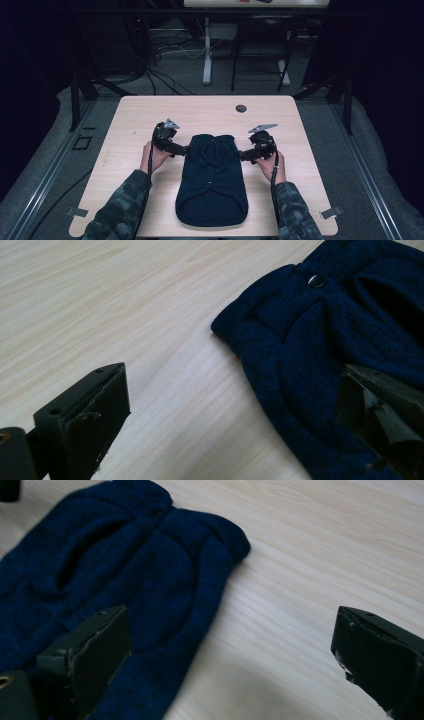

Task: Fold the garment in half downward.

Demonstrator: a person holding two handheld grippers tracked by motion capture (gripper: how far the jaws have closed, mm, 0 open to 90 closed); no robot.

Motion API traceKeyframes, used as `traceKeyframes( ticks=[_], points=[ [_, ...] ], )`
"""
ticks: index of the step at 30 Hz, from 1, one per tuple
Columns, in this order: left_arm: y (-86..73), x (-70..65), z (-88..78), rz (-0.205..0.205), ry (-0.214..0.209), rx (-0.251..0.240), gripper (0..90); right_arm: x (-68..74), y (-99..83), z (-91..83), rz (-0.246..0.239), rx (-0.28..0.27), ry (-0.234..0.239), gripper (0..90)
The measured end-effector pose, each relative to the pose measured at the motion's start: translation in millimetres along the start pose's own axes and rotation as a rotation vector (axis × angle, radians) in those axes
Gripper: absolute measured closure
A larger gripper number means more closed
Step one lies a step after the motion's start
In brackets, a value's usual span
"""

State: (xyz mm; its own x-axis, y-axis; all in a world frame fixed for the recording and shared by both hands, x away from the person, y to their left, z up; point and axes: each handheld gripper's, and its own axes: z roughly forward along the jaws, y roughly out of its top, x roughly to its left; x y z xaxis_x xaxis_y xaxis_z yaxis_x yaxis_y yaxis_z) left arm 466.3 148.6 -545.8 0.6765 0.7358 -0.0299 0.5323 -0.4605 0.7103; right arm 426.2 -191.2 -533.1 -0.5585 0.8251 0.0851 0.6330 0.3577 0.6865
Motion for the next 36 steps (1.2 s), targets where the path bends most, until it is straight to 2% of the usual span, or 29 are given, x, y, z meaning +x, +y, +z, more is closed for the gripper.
traceKeyframes(
  ticks=[2, 6, 8, 12, 15, 19, 22, 27, 29, 30, 31, 32, 35, 36],
  points=[
    [1.3, 0.4, 3.3, -0.003, -0.012, 0.003, 1.9, 2.6, 4.1, 5.6, -0.023, -0.012, 0.039, 2.4],
    [4.2, -0.1, 12.5, -0.013, -0.018, 0.017, 3.5, 5.1, 12.8, 15.9, -0.021, 0.004, 0.072, 2.6],
    [5.0, -0.7, 15.0, -0.013, -0.019, 0.021, 3.5, 5.5, 14.2, 18.2, -0.024, -0.002, 0.065, 3.9],
    [11.4, -5.4, 30.4, -0.002, -0.024, 0.058, 3.5, 6.6, 21.2, 33.3, -0.024, 0.038, 0.057, 4.6],
    [17.0, -7.3, 40.3, -0.008, -0.037, 0.080, 3.8, 6.3, 24.7, 42.6, -0.021, 0.055, 0.039, 9.7],
    [22.5, -12.7, 52.5, -0.012, -0.034, 0.103, 5.5, 4.9, 28.2, 53.4, -0.017, 0.078, 0.016, 16.3],
    [24.2, -16.4, 57.6, -0.002, -0.031, 0.118, 9.2, 3.2, 28.1, 59.3, 0.000, 0.091, 0.013, 25.6],
    [23.9, -16.9, 58.9, 0.000, -0.047, 0.124, 14.8, 2.0, 26.1, 64.9, 0.009, 0.096, 0.024, 29.5],
    [23.0, -16.4, 59.5, 0.000, -0.068, 0.135, 20.3, 2.7, 25.4, 66.9, 0.010, 0.104, 0.027, 33.2],
    [23.0, -17.1, 59.2, 0.002, -0.063, 0.132, 21.5, 3.1, 25.6, 67.5, -0.004, 0.120, 0.032, 35.1],
    [23.2, -18.3, 59.0, 0.004, -0.066, 0.132, 24.2, 5.6, 24.4, 69.8, 0.011, 0.111, 0.027, 38.2],
    [23.8, -19.4, 58.6, 0.012, -0.065, 0.136, 26.9, 6.3, 24.6, 70.2, -0.012, 0.135, 0.025, 38.8],
    [24.3, -20.8, 58.0, 0.021, -0.075, 0.139, 34.6, 10.2, 24.4, 70.9, -0.034, 0.132, 0.009, 42.6],
    [24.5, -22.7, 57.2, 0.029, -0.071, 0.138, 37.4, 12.9, 24.0, 70.7, -0.044, 0.130, 0.013, 47.0]
  ],
)
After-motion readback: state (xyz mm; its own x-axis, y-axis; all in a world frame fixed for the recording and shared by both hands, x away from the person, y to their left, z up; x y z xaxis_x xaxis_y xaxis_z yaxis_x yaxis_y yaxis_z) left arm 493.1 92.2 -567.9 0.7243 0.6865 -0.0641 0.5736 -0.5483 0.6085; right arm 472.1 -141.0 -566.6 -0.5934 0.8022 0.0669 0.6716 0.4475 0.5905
